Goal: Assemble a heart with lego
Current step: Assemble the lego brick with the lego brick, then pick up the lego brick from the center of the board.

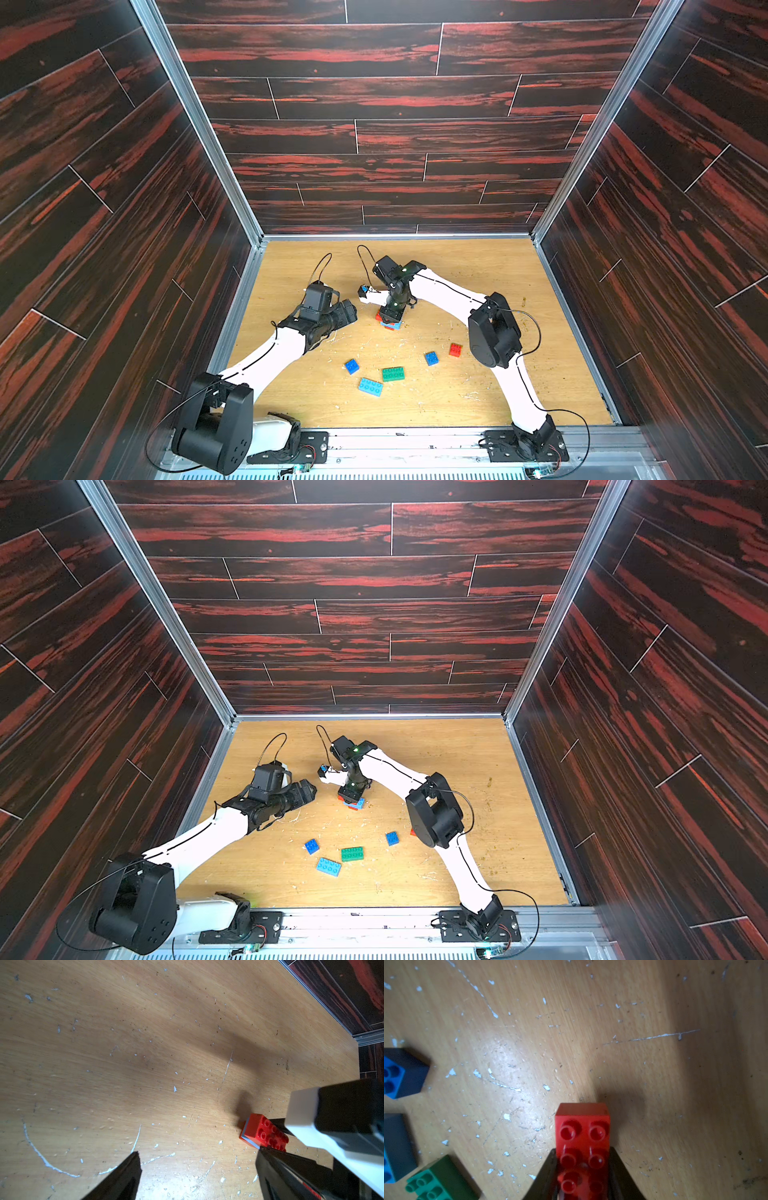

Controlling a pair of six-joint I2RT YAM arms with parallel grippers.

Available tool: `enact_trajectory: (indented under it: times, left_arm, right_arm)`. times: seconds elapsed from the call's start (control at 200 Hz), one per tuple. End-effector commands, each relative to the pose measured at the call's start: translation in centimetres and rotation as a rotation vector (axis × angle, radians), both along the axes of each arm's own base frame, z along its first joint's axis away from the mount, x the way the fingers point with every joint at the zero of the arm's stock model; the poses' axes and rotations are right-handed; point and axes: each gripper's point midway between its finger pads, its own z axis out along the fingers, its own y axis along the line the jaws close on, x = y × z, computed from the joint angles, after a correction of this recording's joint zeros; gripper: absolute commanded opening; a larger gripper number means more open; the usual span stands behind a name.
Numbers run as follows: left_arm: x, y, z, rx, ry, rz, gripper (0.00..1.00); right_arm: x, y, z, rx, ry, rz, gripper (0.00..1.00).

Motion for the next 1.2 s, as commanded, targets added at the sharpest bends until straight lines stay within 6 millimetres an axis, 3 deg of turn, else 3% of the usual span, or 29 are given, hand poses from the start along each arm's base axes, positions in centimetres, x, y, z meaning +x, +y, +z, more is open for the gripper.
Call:
enact_trajectory:
  times: [0.0,0.075,0.251,0.301,0.346,0.401,0.486,0.556,0.646,0.752,0.897,1.057,1.198]
  left_arm:
    - [-0.2,0.3,0.8,0.006,-0.024,-0.002,0.91]
    - [-0.2,0.3,1.1,0.006,-0.03,-0.002,0.91]
    - [-0.6,0.5,1.5,0.012,-0.039,-0.002,0.91]
    - [-0.6,0.6,1.8,0.011,-0.047,0.0,0.91]
    - [-0.7,0.6,2.0,0.01,-0.052,0.001,0.91]
    - [-0.7,0.7,2.2,0.009,-0.057,0.001,0.91]
    - [-1.1,0.6,2.4,0.003,-0.058,-0.01,0.91]
    - [-1.6,0.6,2.5,0.004,-0.058,-0.016,0.91]
    - [-2.1,0.5,2.4,-0.005,-0.062,-0.027,0.91]
    - [-2.7,0.2,2.0,-0.015,-0.048,-0.046,0.9]
    - [-3.3,-0.3,1.4,-0.008,-0.029,-0.068,0.89]
    - [-3.7,-0.8,0.9,0.009,-0.017,-0.083,0.89]
    - [-3.6,-0.9,0.7,0.024,-0.007,-0.092,0.89]
  right_arm:
    - [-0.7,-1.9,-5.6,-0.131,0.053,-0.067,0.27]
    - [0.5,-0.5,-2.7,-0.051,-0.015,-0.08,0.39]
    - [2.5,1.0,4.5,0.104,-0.177,-0.145,0.54]
    - [2.5,1.3,6.5,0.156,-0.201,-0.17,0.68]
    - [2.3,1.1,7.9,0.2,-0.217,-0.205,0.76]
    - [1.8,0.5,9.3,0.253,-0.236,-0.251,0.79]
    - [1.4,-2.1,11.4,0.337,-0.3,-0.427,0.83]
    - [-0.1,-4.7,11.5,0.375,-0.283,-0.56,0.85]
    - [-2.4,-8.1,10.1,0.364,-0.253,-0.697,0.86]
    - [-5.4,-10.2,8.0,0.353,-0.177,-0.741,0.87]
    - [-8.6,-11.5,4.7,0.361,-0.078,-0.757,0.84]
    - [-9.2,-13.1,1.7,0.28,-0.079,-0.834,0.78]
    - [-10.2,-12.9,-0.6,0.207,-0.063,-0.824,0.72]
